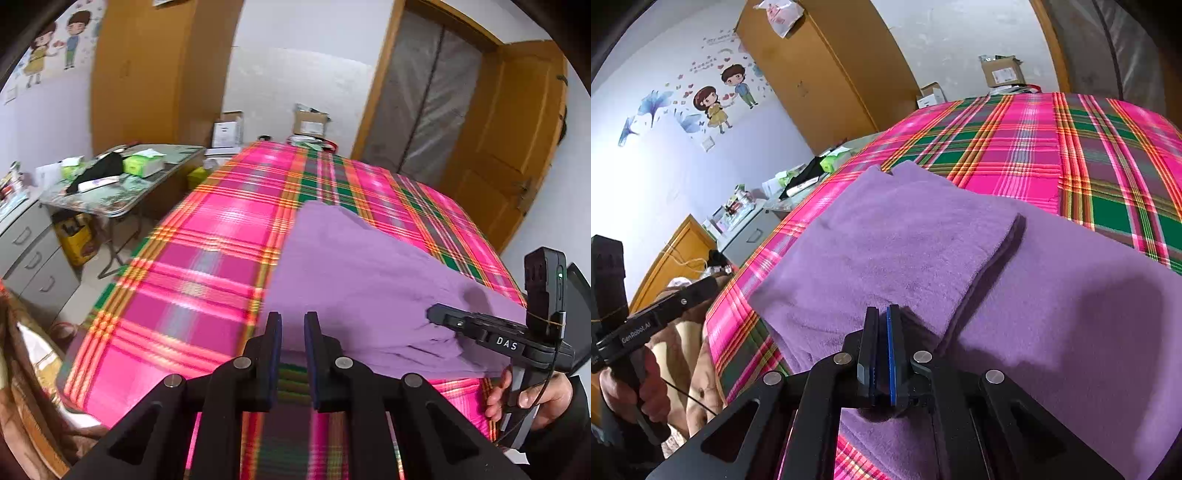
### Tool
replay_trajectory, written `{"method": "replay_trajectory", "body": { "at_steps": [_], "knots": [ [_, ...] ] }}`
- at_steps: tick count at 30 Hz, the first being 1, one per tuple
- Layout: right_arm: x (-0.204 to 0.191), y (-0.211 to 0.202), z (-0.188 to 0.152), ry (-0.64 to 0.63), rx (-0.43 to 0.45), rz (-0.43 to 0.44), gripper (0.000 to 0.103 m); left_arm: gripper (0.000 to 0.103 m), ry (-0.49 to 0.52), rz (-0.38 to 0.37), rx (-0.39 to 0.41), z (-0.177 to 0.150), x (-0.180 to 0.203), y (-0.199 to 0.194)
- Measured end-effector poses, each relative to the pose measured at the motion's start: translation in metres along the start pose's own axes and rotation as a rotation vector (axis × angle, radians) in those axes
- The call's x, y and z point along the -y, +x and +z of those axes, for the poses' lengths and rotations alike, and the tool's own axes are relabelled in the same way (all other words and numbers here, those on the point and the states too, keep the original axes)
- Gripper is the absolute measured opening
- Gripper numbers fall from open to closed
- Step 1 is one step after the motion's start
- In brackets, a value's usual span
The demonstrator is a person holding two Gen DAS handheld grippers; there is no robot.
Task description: Fold clothes
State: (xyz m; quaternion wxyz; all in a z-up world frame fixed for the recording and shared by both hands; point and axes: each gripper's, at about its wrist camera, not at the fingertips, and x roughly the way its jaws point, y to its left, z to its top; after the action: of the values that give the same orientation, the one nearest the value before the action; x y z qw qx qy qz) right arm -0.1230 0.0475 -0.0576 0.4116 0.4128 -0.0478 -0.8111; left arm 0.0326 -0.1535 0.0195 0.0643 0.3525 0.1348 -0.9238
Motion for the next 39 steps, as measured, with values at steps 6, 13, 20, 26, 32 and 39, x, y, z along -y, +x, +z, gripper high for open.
{"method": "replay_trajectory", "body": {
  "at_steps": [6,13,20,26,32,39],
  "knots": [
    [0.004,-0.025,-0.01,0.025,0.017,-0.018,0.008,0.013,0.063,-0.101,-0.026,0.01,0.023,0.029],
    [0.026,-0.053,-0.011,0.107,0.069,-0.052,0.01,0.013,0.101,-0.169,-0.097,0.003,0.042,0.065],
    [0.025,-0.027,0.024,0.089,0.063,-0.075,0.015,0.013,0.066,-0.222,-0.109,-0.017,0.032,0.073],
    [0.006,-0.021,0.02,0.025,0.036,0.005,0.015,0.013,0.024,-0.232,-0.106,-0.019,0.022,0.067],
    [0.011,-0.051,-0.01,0.042,0.054,0.043,0.02,0.013,0.033,-0.224,-0.078,-0.011,0.016,0.049],
    [-0.006,-0.049,-0.03,0.015,0.021,0.116,0.021,0.013,0.077,-0.272,-0.078,-0.01,0.037,0.047]
  ]
}}
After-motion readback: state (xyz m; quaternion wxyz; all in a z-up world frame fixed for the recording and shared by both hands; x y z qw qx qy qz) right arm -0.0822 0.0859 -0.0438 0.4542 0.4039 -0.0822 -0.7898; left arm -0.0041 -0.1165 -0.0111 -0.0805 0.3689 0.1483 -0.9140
